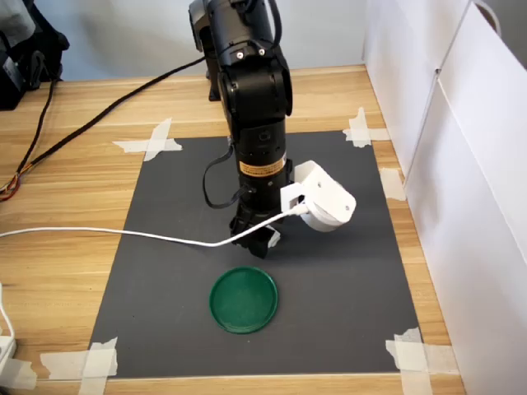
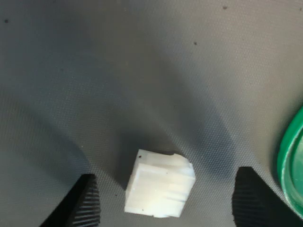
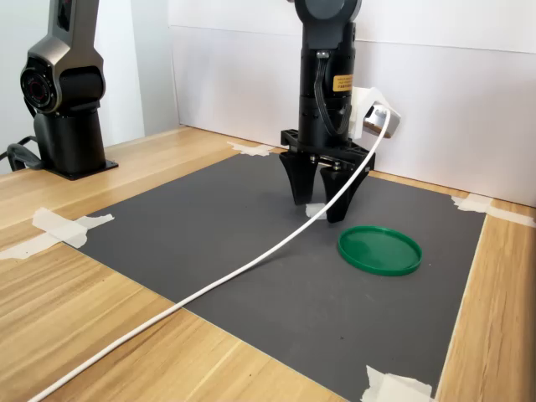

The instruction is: Grasp a white terminal and put it in the green lid.

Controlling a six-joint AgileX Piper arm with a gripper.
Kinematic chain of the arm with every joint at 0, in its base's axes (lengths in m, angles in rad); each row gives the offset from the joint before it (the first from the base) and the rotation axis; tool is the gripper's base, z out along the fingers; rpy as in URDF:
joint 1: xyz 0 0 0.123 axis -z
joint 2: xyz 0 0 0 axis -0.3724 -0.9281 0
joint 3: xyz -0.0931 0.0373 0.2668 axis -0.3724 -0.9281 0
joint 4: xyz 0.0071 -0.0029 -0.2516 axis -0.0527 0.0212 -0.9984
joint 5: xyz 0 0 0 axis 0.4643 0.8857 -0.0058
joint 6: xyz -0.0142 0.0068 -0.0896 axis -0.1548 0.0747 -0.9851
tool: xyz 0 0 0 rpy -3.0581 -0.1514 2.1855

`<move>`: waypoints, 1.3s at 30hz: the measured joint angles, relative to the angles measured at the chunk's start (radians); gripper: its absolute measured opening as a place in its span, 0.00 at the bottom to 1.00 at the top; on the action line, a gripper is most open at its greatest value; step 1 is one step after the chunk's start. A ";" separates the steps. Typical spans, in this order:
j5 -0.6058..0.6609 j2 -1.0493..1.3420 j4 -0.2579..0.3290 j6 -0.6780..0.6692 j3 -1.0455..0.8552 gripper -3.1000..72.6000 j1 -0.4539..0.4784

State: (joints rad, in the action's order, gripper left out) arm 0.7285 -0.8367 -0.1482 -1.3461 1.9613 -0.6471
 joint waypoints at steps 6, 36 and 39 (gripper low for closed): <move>0.007 -0.017 0.003 0.001 0.001 0.93 0.000; 0.099 0.052 0.013 0.009 0.130 0.41 0.000; 0.160 0.051 0.021 0.016 0.227 0.41 0.000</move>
State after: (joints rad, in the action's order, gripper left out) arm 0.8884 -0.7857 -0.1276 -1.3302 2.1886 -0.6471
